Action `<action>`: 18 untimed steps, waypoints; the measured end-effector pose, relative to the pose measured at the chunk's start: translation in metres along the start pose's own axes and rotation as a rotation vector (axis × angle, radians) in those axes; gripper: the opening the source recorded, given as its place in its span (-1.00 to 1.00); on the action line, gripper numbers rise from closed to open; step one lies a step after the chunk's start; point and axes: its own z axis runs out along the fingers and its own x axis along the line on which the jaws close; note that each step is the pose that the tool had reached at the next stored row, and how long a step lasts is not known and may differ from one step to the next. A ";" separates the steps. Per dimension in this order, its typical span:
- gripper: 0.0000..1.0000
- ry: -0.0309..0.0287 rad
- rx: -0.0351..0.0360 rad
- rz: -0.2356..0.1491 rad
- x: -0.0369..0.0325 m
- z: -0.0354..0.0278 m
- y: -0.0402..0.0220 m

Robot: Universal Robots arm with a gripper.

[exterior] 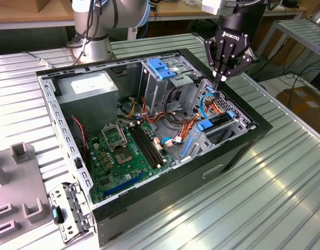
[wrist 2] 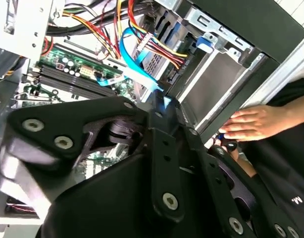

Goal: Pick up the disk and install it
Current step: 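Insert the second disk wire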

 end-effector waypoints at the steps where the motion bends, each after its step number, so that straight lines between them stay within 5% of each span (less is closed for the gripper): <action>1: -0.52 0.0145 0.0006 0.001 -0.0027 0.0013 0.0000; 2: -0.52 0.0285 0.0010 0.002 -0.0041 0.0023 0.0000; 6: -0.52 0.0655 0.0018 0.004 -0.0070 0.0043 -0.0001; 7: -0.52 0.0696 0.0019 0.004 -0.0082 0.0053 -0.0001; 14: -0.52 0.0740 0.0022 0.004 -0.0169 0.0092 -0.0001; 18: -0.52 0.0912 0.0032 0.006 -0.0187 0.0118 -0.0003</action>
